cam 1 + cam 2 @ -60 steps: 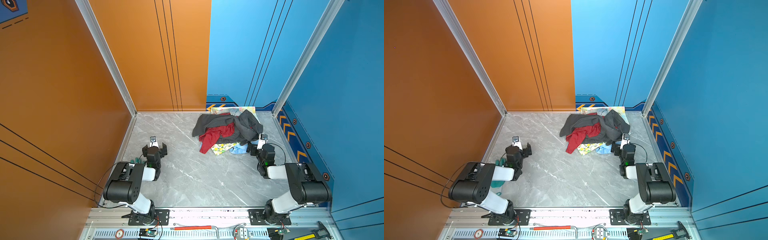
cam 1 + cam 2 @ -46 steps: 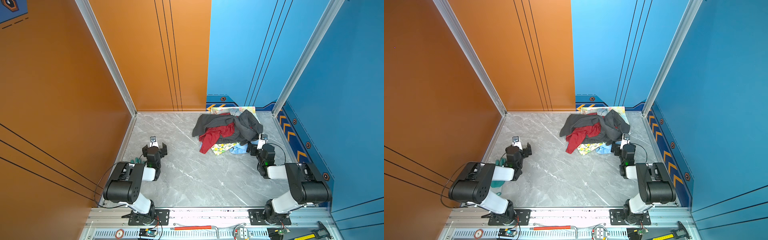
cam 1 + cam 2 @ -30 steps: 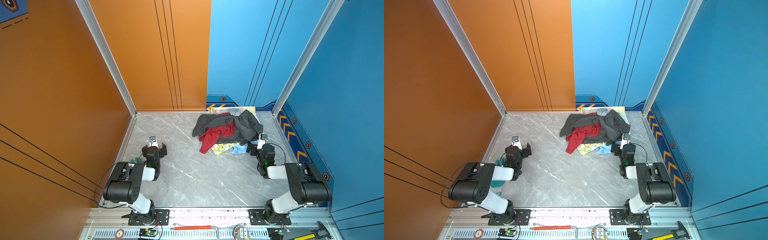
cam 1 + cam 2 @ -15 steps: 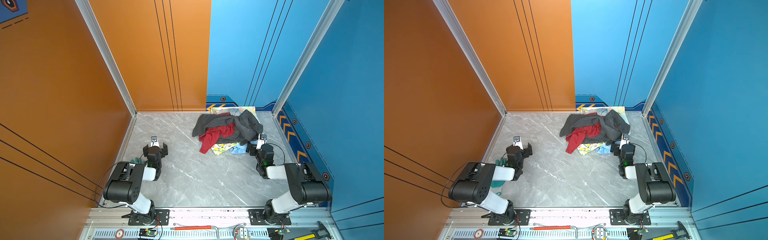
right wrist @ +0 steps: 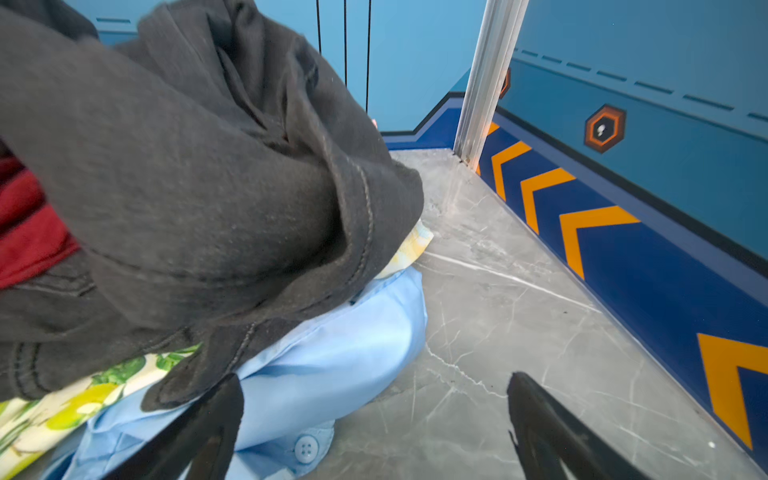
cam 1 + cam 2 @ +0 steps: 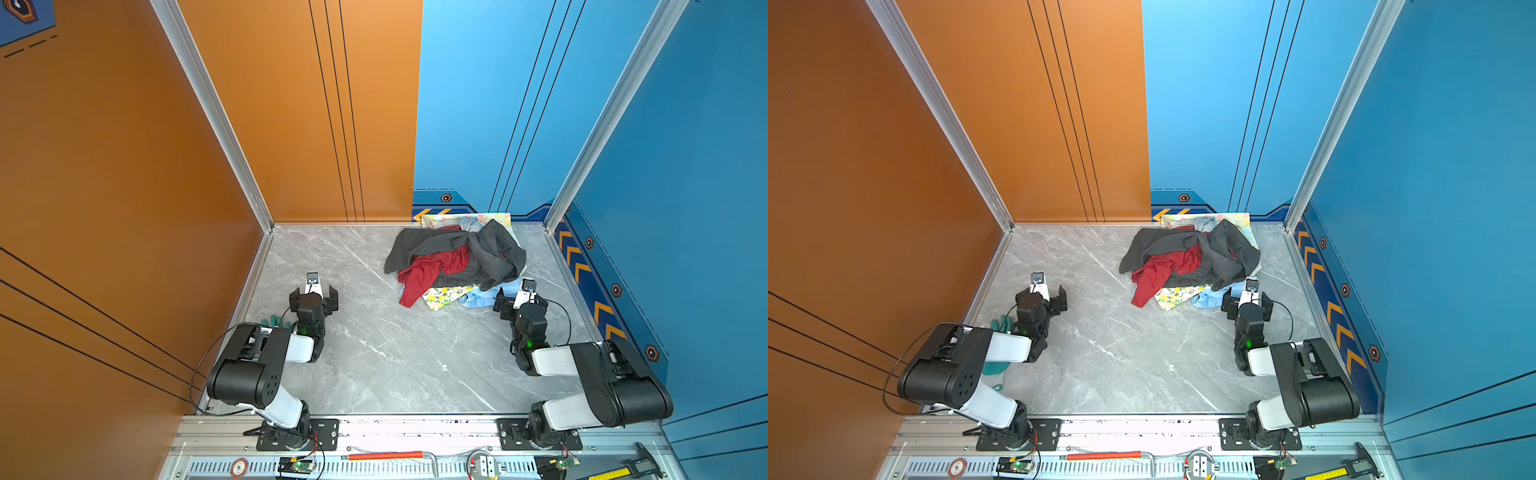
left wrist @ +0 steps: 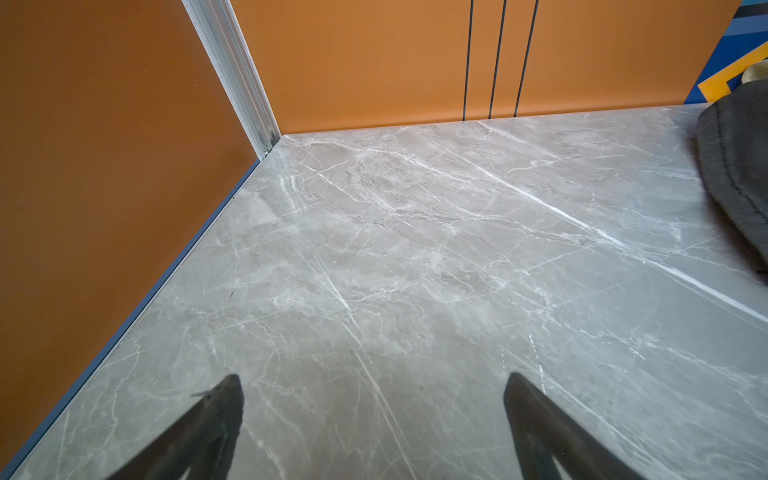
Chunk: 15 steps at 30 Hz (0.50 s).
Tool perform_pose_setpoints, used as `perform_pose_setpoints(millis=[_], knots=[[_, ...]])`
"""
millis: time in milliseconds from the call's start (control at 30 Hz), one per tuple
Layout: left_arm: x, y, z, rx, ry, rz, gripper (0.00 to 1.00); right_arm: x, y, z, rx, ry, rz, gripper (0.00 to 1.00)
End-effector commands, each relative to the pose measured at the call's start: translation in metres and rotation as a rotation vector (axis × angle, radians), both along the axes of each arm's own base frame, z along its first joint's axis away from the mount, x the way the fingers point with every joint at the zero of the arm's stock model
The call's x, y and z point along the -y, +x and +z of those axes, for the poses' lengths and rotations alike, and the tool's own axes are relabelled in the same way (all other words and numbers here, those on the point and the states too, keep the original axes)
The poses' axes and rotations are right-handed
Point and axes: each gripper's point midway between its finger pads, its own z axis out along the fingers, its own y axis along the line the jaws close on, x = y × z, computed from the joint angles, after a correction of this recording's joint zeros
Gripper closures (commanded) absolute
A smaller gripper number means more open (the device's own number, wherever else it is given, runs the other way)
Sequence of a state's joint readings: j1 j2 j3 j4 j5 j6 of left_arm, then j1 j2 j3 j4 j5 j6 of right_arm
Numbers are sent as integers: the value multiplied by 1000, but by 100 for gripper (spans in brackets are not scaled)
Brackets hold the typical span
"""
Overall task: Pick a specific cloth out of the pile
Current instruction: 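Reach both grippers toward the clothes pile, right gripper onto the grey jacket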
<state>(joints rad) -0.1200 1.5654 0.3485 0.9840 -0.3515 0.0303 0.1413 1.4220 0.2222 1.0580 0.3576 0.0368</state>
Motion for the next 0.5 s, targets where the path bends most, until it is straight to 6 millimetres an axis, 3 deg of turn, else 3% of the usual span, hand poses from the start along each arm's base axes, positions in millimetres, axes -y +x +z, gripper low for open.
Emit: perform_pose_setpoints(millis=[0, 467], knots=[[2, -2, 2, 9, 8, -11, 2, 15, -10, 18, 55, -13, -99, 0], [4, -1, 3, -1, 18, -11, 2, 44, -35, 42, 126, 62, -263, 0]])
